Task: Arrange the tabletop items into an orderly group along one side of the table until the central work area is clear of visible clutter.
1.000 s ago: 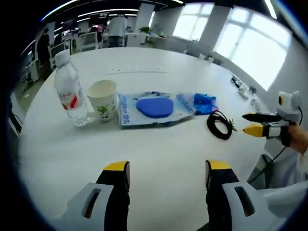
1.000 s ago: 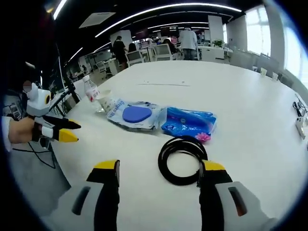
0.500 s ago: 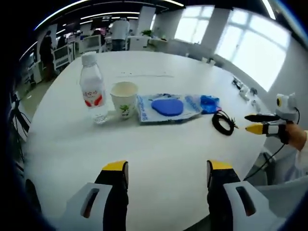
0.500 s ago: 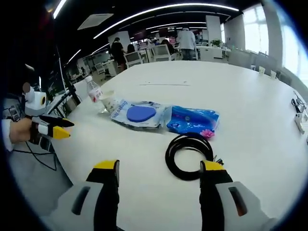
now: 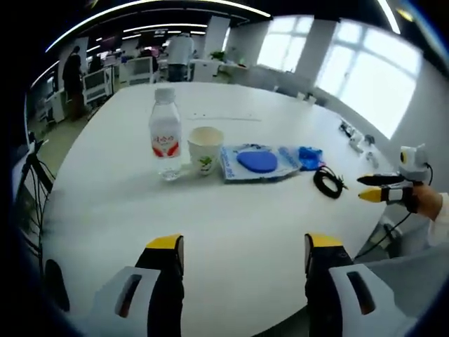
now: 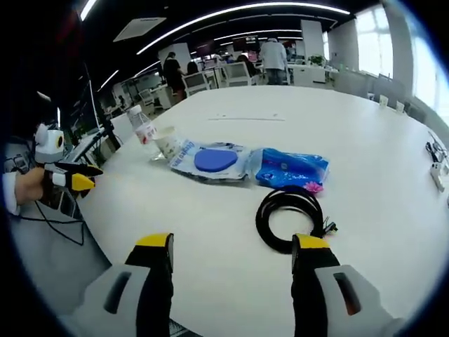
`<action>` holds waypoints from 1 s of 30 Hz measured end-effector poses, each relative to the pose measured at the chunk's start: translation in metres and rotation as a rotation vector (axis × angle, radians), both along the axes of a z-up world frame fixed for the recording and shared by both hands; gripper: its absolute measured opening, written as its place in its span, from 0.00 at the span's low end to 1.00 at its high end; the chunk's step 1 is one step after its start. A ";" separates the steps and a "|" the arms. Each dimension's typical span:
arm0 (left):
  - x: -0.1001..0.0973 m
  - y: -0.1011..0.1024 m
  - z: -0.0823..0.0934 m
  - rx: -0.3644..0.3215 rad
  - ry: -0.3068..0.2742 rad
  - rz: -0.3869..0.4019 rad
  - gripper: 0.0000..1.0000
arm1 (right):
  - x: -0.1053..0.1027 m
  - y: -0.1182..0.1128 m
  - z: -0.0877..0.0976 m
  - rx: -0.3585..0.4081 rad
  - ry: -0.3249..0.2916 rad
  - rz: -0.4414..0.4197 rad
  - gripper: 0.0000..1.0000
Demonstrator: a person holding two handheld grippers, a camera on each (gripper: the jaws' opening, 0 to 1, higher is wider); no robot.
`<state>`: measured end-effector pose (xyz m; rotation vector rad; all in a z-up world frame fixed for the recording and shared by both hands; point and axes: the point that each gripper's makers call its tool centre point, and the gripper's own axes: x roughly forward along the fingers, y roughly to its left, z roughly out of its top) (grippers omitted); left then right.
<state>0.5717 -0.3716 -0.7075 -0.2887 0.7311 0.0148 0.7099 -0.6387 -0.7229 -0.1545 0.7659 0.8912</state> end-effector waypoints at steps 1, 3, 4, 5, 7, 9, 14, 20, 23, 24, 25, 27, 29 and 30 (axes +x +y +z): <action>0.000 0.002 0.000 -0.004 -0.001 0.001 0.67 | 0.000 0.000 0.000 -0.001 0.000 -0.001 0.66; -0.003 0.003 0.001 -0.010 -0.007 -0.002 0.68 | -0.001 0.001 0.000 -0.004 0.001 -0.001 0.66; -0.004 0.003 0.001 -0.012 -0.007 -0.006 0.68 | -0.002 0.002 -0.001 -0.005 0.000 -0.004 0.66; -0.005 0.003 0.001 -0.015 -0.007 -0.012 0.68 | -0.004 0.001 0.000 -0.004 -0.001 -0.007 0.66; -0.009 0.000 0.003 -0.019 -0.009 -0.018 0.68 | -0.006 0.001 -0.001 -0.002 0.001 -0.016 0.66; -0.009 0.001 0.005 -0.030 -0.016 -0.021 0.68 | -0.011 0.001 -0.001 0.001 0.006 -0.027 0.66; -0.010 -0.003 0.009 -0.067 -0.036 -0.038 0.68 | -0.018 0.007 -0.002 -0.003 0.015 -0.031 0.66; -0.009 -0.002 0.006 -0.097 -0.042 -0.033 0.68 | -0.027 0.015 0.001 0.002 0.023 -0.036 0.66; -0.009 -0.001 0.007 -0.107 -0.054 -0.031 0.69 | -0.026 0.015 0.001 -0.005 0.021 -0.033 0.66; -0.009 0.000 0.007 -0.109 -0.055 -0.029 0.69 | -0.026 0.016 0.001 -0.005 0.023 -0.033 0.66; -0.008 0.001 0.007 -0.111 -0.058 -0.026 0.69 | -0.026 0.017 0.001 -0.003 0.025 -0.035 0.66; -0.007 0.003 0.007 -0.115 -0.063 -0.021 0.69 | -0.026 0.017 0.002 0.000 0.030 -0.042 0.66; -0.007 0.004 0.009 -0.121 -0.071 -0.015 0.70 | -0.027 0.019 0.003 -0.005 0.028 -0.044 0.66; -0.007 0.003 0.010 -0.126 -0.074 -0.014 0.70 | -0.027 0.020 0.003 -0.005 0.028 -0.044 0.66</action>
